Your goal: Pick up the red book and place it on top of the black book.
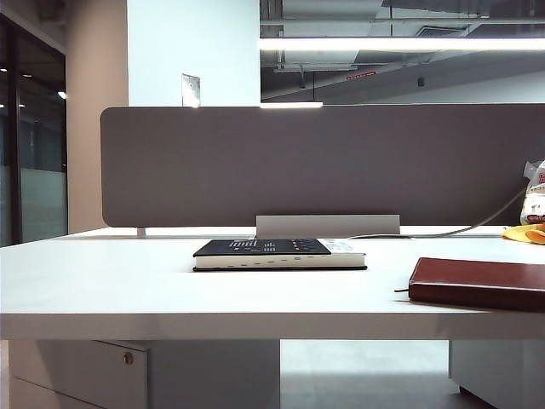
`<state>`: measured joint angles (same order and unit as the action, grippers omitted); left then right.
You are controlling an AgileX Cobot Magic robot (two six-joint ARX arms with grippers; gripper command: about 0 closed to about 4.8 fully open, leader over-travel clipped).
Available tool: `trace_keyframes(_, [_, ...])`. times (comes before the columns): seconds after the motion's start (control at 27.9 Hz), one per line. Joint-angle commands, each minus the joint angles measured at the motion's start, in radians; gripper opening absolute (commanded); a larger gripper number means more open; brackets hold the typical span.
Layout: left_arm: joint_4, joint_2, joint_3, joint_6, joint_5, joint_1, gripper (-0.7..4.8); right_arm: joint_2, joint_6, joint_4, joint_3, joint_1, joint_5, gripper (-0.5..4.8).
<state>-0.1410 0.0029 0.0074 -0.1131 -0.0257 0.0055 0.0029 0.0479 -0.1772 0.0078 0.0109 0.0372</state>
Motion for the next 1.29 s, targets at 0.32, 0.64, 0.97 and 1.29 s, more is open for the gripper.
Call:
trace_keyframes(0.32, [-0.046, 0.001, 0.0, -0.003, 0.03, -0.002, -0.06, 0.0, 0.003, 0.003, -0.003, 0.001, -0.014, 0.85])
trace_keyframes(0.64, [-0.046, 0.001, 0.0, -0.003, 0.03, -0.002, -0.05, 0.0, 0.023, 0.002, -0.003, 0.001, -0.013, 0.84])
trace_keyframes(0.97, [-0.045, 0.001, 0.0, -0.003, 0.03, -0.002, -0.06, 0.04, 0.139, 0.002, -0.003, 0.0, -0.008, 0.85])
trace_keyframes(1.29, [-0.045, 0.001, 0.0, -0.003, 0.03, -0.002, -0.06, 0.15, 0.354, 0.004, -0.003, -0.002, 0.06, 0.85])
